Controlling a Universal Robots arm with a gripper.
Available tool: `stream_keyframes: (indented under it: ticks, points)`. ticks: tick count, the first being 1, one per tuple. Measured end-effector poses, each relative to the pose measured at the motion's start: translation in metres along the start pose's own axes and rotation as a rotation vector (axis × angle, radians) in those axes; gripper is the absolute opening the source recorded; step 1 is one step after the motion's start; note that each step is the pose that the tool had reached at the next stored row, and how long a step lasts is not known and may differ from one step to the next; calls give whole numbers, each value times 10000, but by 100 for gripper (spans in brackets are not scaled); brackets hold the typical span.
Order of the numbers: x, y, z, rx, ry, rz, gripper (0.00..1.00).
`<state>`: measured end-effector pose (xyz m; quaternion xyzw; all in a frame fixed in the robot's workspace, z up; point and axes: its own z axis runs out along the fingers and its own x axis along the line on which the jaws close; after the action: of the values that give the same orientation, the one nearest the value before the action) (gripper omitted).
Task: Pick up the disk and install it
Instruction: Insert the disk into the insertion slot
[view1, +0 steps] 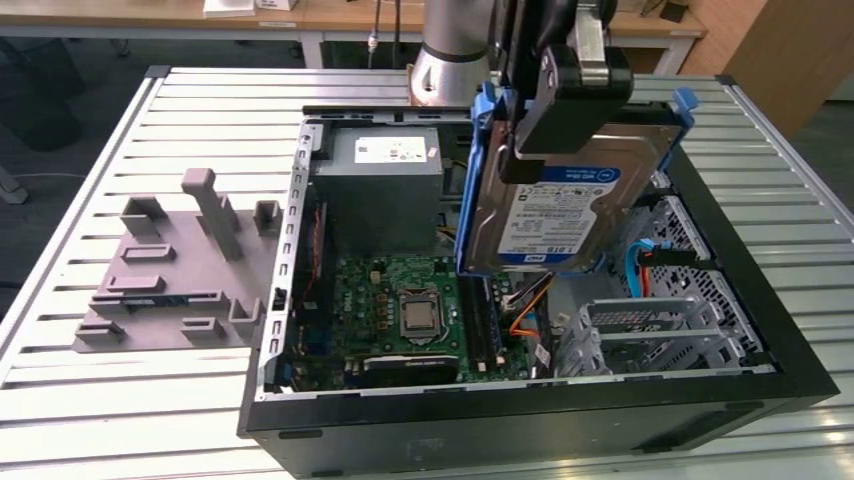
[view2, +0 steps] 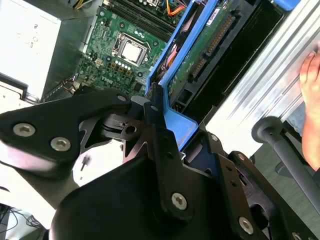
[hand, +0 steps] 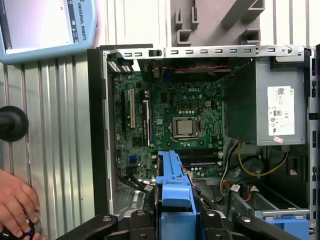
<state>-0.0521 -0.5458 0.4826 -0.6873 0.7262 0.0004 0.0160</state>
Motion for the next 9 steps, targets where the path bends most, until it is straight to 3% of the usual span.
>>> stream_keyframes:
  ticks: [3,9]
  points:
    - [36,-2,-2,-1,3,0,36]
    - [179,-16,5,-1,2,0,36]
